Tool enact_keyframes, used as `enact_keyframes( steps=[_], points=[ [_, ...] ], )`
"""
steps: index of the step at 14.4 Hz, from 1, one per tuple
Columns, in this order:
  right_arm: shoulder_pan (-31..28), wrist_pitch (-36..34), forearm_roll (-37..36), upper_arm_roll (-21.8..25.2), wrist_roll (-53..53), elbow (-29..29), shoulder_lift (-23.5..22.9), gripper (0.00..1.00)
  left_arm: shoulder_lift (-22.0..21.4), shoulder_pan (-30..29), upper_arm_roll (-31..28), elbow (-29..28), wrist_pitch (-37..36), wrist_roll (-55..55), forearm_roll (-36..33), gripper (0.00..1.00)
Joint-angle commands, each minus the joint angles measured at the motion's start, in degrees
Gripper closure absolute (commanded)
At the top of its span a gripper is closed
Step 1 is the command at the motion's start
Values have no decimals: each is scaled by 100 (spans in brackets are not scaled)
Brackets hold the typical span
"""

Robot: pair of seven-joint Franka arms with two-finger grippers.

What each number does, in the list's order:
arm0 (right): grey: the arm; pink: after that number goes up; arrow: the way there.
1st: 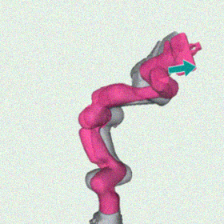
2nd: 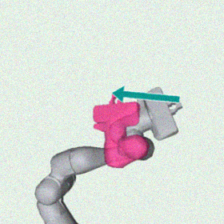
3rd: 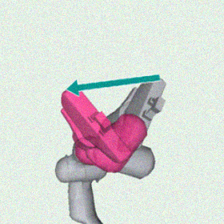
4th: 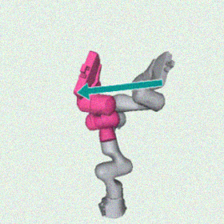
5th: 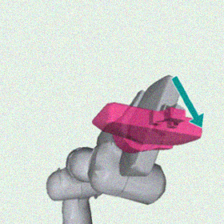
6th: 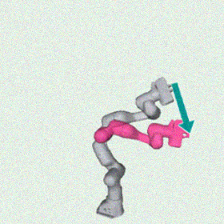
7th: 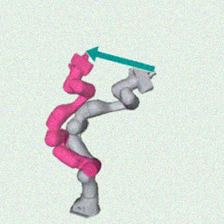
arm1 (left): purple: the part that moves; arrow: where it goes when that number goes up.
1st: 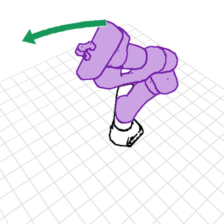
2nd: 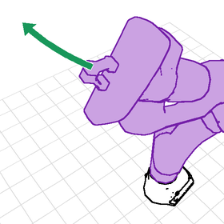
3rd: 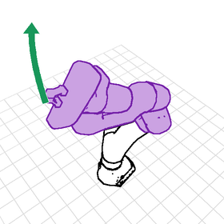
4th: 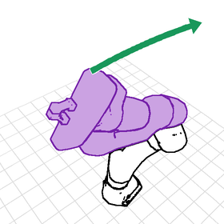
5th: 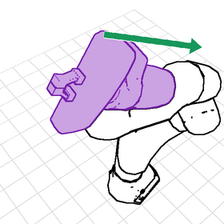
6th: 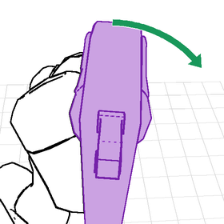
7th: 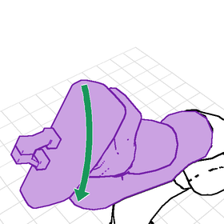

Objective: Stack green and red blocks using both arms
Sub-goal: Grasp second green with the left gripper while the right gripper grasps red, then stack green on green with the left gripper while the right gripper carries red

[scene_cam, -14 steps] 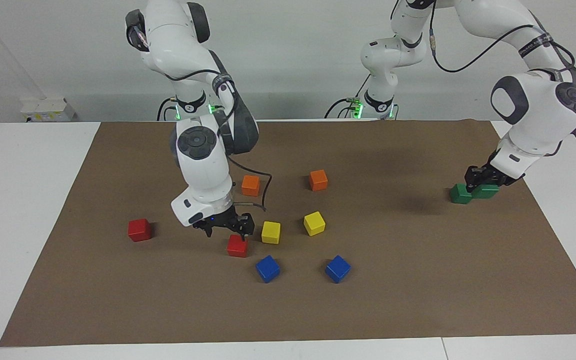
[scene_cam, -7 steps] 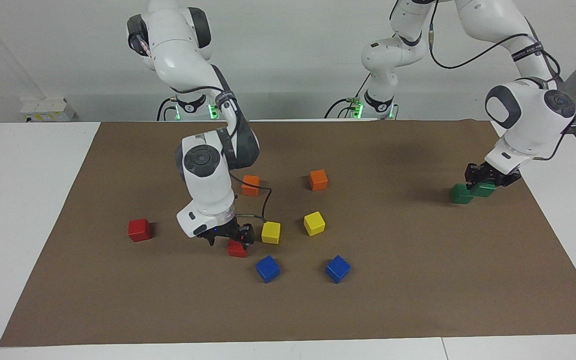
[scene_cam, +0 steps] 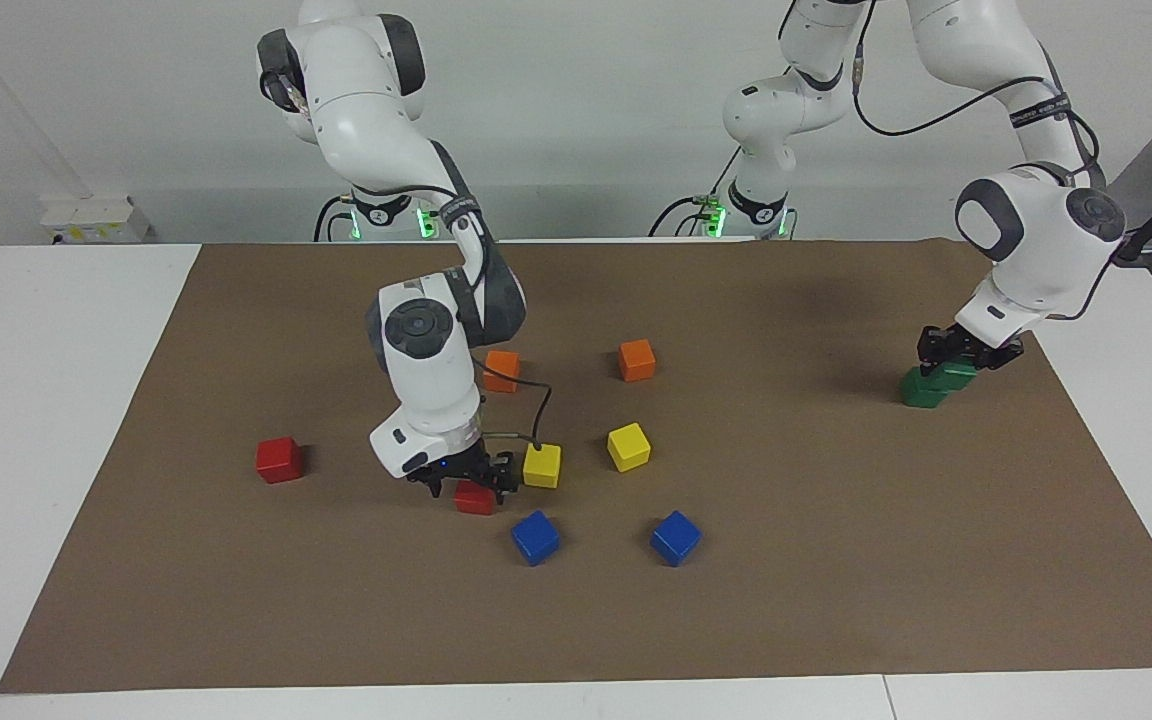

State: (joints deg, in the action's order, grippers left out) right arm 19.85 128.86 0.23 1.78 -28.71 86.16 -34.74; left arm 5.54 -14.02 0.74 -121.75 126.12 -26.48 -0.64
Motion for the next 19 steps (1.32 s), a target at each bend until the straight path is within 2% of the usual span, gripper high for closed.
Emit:
enact_keyframes(
  steps=[1, 7, 8, 9, 10, 11, 13, 16, 19],
  points=[
    [45, 157, -67, -20, -196, 173, 64, 0, -194, -110, 58, -252, 167, -103, 90, 100],
    [-34, 280, -84, -20, 102, 595, 152, 0, -202, -127, 58, -402, 281, -103, 292, 100],
    [-43, 280, -84, -20, 120, 630, 160, 3, -202, -127, 58, -410, 299, -103, 292, 100],
    [-34, 289, -84, -20, 120, 665, 178, 11, -211, -127, 58, -419, 307, -94, 292, 100],
    [-43, 280, -75, -20, 129, 674, 178, 43, -211, -127, 49, -428, 334, -94, 292, 100],
    [-60, 210, -84, -11, 129, 648, 178, 99, -211, -127, 57, -463, 404, -86, 292, 100],
    [-69, -96, -93, -11, 138, 473, 213, 100, -220, -127, 58, -568, 535, -77, 292, 100],
    [-174, -1553, -93, 15, 338, -396, 449, 100, -220, -127, 49, -613, 615, -77, 292, 100],
    [-1068, -2083, -84, 15, 2117, -118, 1178, 100, -220, -127, 49, -613, 615, -77, 292, 100]
  ],
)
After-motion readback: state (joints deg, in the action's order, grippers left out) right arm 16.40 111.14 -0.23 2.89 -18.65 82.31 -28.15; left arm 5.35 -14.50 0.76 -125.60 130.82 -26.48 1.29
